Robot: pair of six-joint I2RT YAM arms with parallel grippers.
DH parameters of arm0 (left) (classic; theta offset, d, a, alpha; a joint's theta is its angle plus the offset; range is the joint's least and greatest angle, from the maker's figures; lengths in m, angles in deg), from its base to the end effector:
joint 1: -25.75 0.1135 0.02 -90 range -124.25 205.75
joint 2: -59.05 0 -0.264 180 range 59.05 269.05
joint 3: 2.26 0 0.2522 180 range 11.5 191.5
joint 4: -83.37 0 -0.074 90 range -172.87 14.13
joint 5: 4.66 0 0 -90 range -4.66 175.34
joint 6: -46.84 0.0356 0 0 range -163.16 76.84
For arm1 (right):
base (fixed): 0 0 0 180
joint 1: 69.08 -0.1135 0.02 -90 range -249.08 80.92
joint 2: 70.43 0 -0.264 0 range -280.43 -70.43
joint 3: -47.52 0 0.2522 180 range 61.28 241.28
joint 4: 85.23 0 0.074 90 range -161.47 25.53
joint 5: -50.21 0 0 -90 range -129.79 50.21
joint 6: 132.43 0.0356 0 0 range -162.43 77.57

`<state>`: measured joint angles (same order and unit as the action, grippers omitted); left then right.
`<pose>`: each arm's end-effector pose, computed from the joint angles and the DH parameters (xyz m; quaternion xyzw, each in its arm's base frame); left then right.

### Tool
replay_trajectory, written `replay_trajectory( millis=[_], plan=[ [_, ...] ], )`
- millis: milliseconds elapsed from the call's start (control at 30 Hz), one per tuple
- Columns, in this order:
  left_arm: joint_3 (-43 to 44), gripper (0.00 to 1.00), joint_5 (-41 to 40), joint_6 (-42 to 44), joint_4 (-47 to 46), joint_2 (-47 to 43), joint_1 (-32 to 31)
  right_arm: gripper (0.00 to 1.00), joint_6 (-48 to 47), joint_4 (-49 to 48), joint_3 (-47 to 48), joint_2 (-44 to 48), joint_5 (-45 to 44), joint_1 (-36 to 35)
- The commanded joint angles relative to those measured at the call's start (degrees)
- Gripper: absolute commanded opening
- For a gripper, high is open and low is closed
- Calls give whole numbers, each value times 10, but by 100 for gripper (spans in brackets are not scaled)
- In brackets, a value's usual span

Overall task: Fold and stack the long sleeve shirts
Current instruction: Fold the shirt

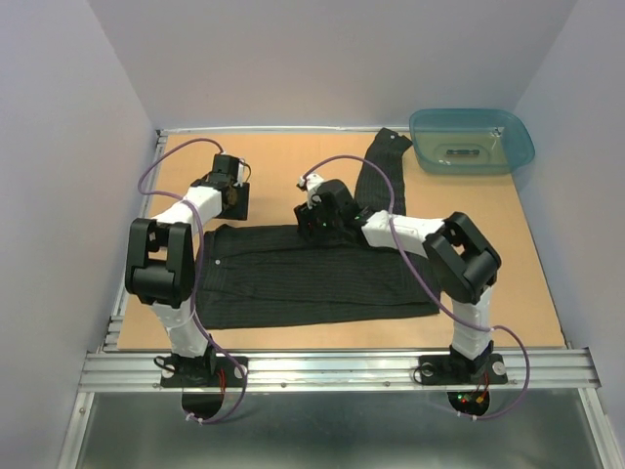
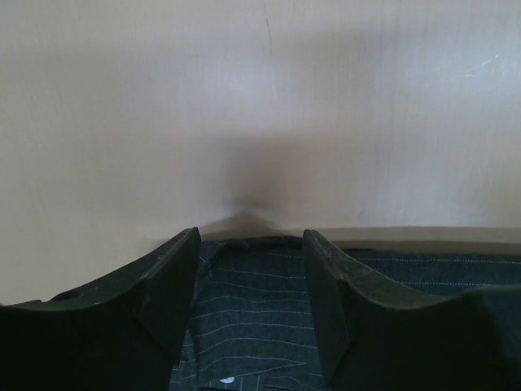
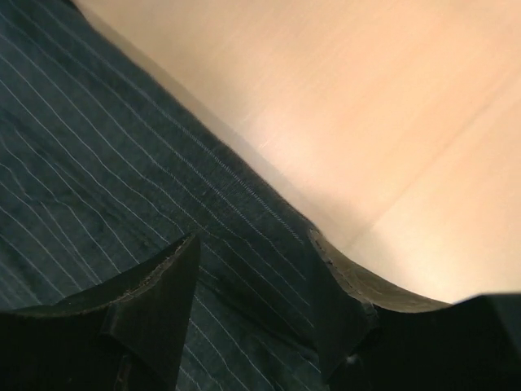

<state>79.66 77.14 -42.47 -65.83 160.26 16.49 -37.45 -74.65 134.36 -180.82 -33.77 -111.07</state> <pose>0.3753 -0.0560 0.2054 0.0570 0.9361 0.0416 0.3445 0.3199 0.2929 0.1988 -0.3033 0.8288 0.2290 0.4106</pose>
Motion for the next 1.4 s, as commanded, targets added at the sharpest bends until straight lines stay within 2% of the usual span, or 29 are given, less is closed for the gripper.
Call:
replay_trajectory(
  millis=[0,167,300,667,1067,1367],
  plan=[
    [43,64,4,37,13,7,2,60,-43,4,48,-32,-13,-19],
    [51,64,-17,42,12,29,2,60,-35,2,35,-71,-32,-21],
    [61,59,-17,50,26,43,-1,60,-28,0,8,-70,-39,-21],
    [51,59,-8,54,58,42,-9,60,-13,-9,-30,-72,-47,-22],
    [65,58,-92,43,87,49,-10,60,0,-18,-50,-68,-42,-21],
    [80,52,-85,48,93,70,-16,60,4,-25,-66,-61,-46,-22]
  ],
)
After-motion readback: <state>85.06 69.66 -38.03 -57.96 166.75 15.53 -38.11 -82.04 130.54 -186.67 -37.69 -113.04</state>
